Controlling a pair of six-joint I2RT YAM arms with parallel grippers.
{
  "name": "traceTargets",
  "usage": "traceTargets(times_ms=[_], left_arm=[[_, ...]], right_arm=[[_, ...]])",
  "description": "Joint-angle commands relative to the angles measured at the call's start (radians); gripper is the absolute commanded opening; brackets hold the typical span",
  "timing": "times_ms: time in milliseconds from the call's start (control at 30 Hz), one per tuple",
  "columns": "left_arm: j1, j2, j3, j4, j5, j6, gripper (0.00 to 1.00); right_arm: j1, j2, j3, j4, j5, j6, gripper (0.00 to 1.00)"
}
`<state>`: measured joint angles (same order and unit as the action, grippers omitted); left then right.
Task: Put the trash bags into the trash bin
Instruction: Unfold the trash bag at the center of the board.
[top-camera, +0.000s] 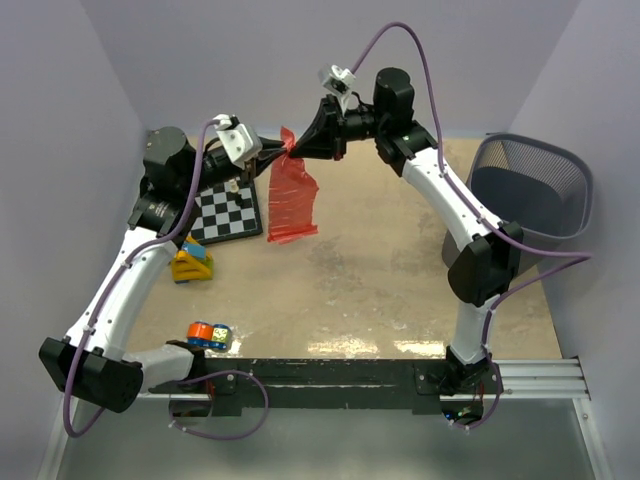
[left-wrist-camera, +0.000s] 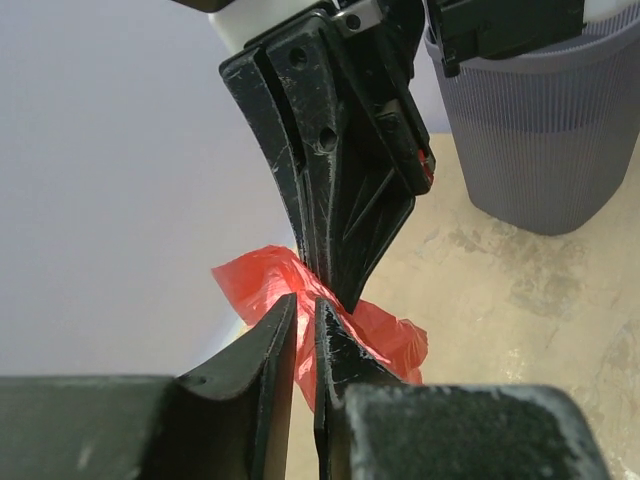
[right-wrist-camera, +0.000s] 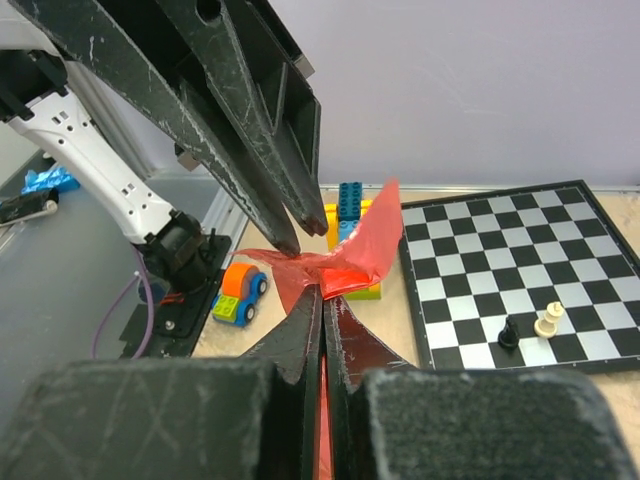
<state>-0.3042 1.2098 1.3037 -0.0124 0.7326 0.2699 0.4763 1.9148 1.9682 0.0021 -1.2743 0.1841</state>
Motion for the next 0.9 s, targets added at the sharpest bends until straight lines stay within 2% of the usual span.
traceTargets(times_ms=[0,300,567,633,733,867], left_arm=[[-0.001,0.011,0.039,-0.044,0.045,0.104,0.18],[-0.001,0.080,0.091,-0.058,0.083,0.153,0.22],[-0.003,0.111,0.137,-0.179,0.189,0.167,0.18],[-0.003,0.112,0.138,-0.198,0.214,0.161,0.14],[-0.004,0.115,0.143,-0.202,0.244,0.121,0.01],[-0.004,0.099,0.125,-0.166,0.238,0.034,0.00]], right_arm=[[0.019,-0.037,0.040,-0.042,0.010,-0.044,0.00],[0.036,-0.022,0.090,-0.122,0.016,-0.121,0.02],[0.036,-0.014,0.109,-0.138,0.046,-0.147,0.08],[0.038,-0.011,0.124,-0.183,0.076,-0.207,0.08],[0.041,-0.007,0.152,-0.285,0.148,-0.319,0.06],[0.044,-0.014,0.156,-0.378,0.236,-0.434,0.04]])
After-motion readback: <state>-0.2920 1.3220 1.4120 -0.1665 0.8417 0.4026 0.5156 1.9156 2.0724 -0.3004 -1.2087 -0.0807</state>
